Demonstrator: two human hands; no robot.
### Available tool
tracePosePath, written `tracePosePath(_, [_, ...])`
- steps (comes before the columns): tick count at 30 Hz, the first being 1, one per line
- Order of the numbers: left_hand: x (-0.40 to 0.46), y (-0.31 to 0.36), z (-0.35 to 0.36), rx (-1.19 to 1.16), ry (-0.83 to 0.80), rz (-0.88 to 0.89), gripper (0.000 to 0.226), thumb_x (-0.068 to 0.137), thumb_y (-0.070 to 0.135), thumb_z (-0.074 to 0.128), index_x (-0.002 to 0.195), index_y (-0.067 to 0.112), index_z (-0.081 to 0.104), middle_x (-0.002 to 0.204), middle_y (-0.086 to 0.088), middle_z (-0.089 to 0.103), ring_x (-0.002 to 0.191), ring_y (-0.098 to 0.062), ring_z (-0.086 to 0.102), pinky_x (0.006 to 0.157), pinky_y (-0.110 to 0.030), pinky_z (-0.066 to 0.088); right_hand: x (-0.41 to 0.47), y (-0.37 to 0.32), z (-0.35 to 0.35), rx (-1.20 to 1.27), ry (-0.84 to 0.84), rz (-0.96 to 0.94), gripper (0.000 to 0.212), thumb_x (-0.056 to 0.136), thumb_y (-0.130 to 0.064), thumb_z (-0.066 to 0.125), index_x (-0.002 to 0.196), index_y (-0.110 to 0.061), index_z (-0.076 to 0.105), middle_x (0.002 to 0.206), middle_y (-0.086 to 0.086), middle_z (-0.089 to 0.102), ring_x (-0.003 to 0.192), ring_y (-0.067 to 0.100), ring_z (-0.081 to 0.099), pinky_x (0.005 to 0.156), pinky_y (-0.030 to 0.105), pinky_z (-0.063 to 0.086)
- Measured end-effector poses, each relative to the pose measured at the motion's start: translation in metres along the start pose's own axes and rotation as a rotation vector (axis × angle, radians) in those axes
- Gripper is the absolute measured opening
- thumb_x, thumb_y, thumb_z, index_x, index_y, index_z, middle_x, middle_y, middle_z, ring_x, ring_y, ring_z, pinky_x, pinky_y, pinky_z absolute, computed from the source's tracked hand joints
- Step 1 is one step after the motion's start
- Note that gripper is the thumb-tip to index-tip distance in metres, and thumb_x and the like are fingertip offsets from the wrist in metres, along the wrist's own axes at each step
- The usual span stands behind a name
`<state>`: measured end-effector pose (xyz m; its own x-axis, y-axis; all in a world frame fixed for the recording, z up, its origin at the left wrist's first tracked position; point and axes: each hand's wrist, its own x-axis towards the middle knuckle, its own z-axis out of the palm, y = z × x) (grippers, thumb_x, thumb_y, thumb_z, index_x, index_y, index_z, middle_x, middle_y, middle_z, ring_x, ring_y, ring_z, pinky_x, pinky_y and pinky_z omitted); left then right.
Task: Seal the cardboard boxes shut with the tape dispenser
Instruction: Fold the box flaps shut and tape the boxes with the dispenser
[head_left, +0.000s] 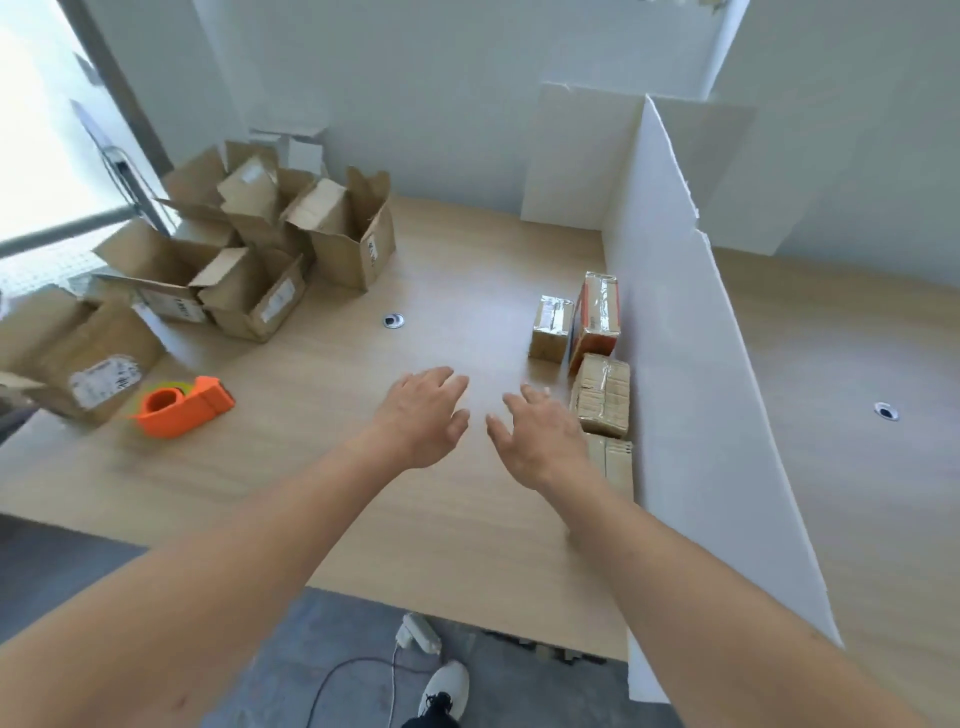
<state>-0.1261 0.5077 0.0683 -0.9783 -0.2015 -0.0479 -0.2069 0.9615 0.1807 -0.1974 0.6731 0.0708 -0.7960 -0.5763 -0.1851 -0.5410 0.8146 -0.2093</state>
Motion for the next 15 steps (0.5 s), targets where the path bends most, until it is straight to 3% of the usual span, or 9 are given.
tracePosePath(3, [-0.029,-0.028,-0.038,0.016,0.079,-0.063,0.045,0.101,0.038,0.046,0.139,0.014,0.049,0.138,-0.004,0.052,0.125,-0.028,0.052,0.103,-0.042,0.038,-0.008,-0.043,-0.025,0.015,0.063,-0.104,0.057,0.105,-0.054,0.034,0.153,-0.023,0.040,0.167,0.004,0.024,0.154,0.028,0.022,0.119,0.045,0.026])
tracePosePath(8, [-0.079,-0.073,-0.095,0.035,0.172,-0.153,0.054,0.104,0.038,0.045,0.153,0.016,0.039,0.155,-0.007,0.041,0.142,-0.026,0.038,0.120,-0.047,0.025,-0.013,-0.113,-0.057,0.001,0.116,-0.263,0.057,0.105,-0.053,0.034,0.153,-0.023,0.041,0.166,0.001,0.027,0.155,0.027,0.019,0.121,0.043,0.023])
tracePosePath(12, [-0.114,-0.123,-0.127,0.061,0.210,-0.226,0.058,0.105,0.041,0.042,0.156,0.015,0.035,0.159,-0.007,0.036,0.147,-0.024,0.033,0.121,-0.047,0.024,-0.010,-0.179,-0.069,-0.020,0.145,-0.369,0.053,0.104,-0.051,0.037,0.147,-0.022,0.048,0.160,0.000,0.038,0.153,0.026,0.024,0.119,0.042,0.029])
tracePosePath(15, [-0.138,-0.168,-0.141,0.055,0.251,-0.277,0.058,0.103,0.042,0.044,0.155,0.016,0.037,0.157,-0.006,0.039,0.145,-0.024,0.036,0.120,-0.047,0.027,-0.006,-0.236,-0.066,-0.036,0.135,-0.443,0.054,0.104,-0.049,0.040,0.150,-0.022,0.045,0.163,0.000,0.033,0.154,0.026,0.023,0.120,0.043,0.028])
